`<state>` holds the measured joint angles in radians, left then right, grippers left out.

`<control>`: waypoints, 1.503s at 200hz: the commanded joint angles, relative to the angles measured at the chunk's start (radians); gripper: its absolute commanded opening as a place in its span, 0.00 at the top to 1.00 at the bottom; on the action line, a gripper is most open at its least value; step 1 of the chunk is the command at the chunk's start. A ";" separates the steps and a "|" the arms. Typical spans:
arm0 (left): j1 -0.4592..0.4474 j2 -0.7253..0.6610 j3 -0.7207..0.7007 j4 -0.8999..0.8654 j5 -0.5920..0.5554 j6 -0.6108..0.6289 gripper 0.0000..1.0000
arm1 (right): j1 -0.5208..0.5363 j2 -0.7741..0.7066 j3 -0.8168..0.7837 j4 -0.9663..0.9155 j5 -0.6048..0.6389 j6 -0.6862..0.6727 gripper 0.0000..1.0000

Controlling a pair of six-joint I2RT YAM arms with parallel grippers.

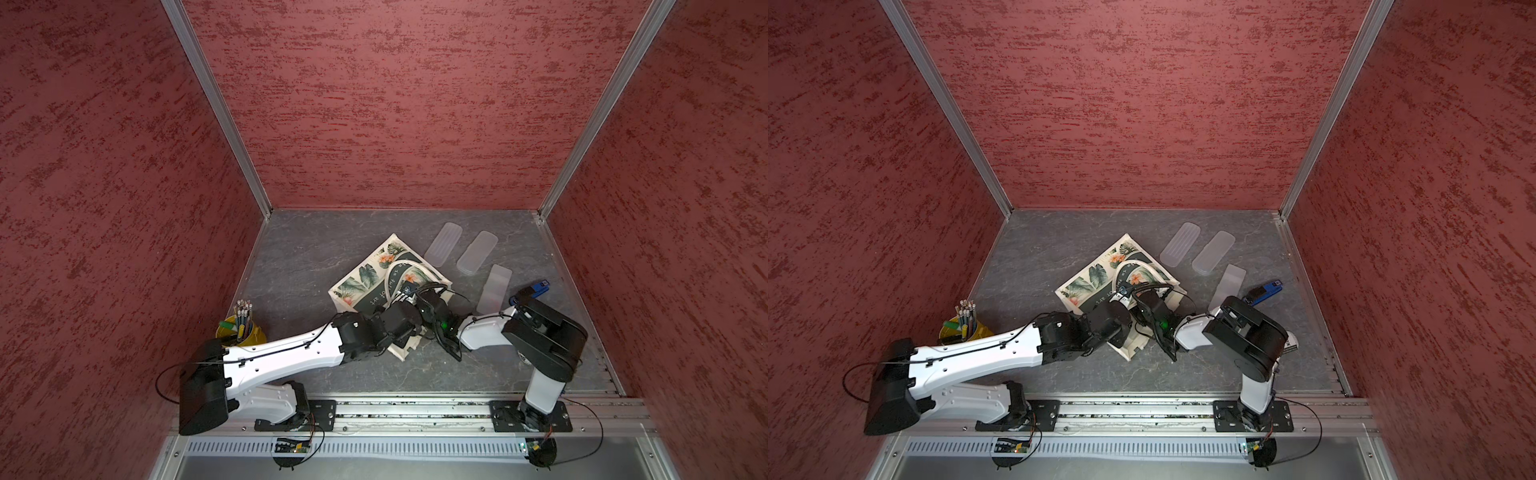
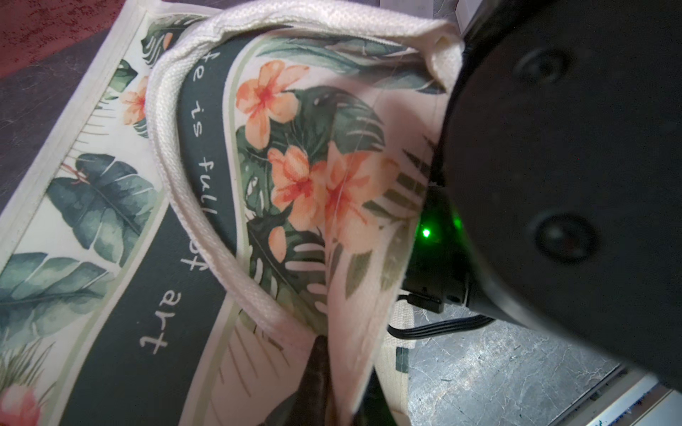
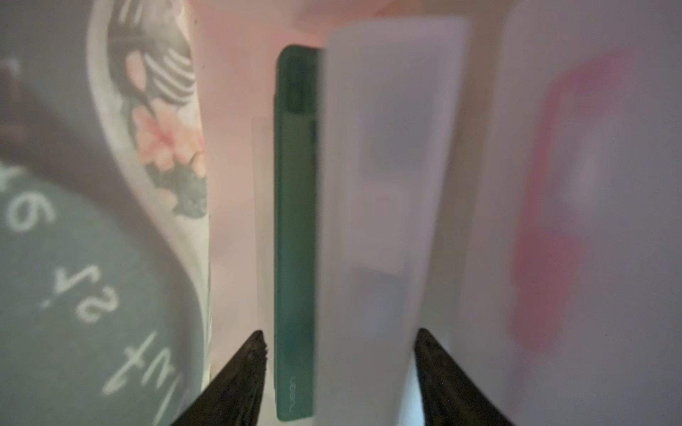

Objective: Take out the pencil case from the canvas bag
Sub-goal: Pick up the pencil case from the canvas bag.

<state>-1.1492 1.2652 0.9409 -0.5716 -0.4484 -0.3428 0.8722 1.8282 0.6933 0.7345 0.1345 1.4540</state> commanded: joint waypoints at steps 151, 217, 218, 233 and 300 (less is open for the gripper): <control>-0.024 0.077 0.096 -0.016 0.013 -0.030 1.00 | -0.018 -0.237 -0.176 0.069 -0.019 -0.407 0.92; -0.010 0.075 0.104 0.012 -0.009 -0.078 1.00 | -0.019 -0.472 -0.339 0.018 -0.018 -0.426 0.92; -0.009 0.074 0.105 0.011 -0.009 -0.079 1.00 | -0.019 -0.474 -0.341 0.018 -0.017 -0.424 0.91; -0.006 0.074 0.110 0.008 -0.010 -0.087 1.00 | -0.021 -0.510 -0.389 0.026 -0.016 -0.408 0.90; -0.003 0.051 0.102 -0.004 -0.022 -0.103 1.00 | -0.048 -0.571 -0.543 0.117 -0.048 -0.338 0.91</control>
<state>-1.1614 1.3369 1.0237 -0.5732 -0.4503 -0.4274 0.8364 1.2850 0.2066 0.8162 0.0929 1.0992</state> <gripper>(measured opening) 0.107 0.289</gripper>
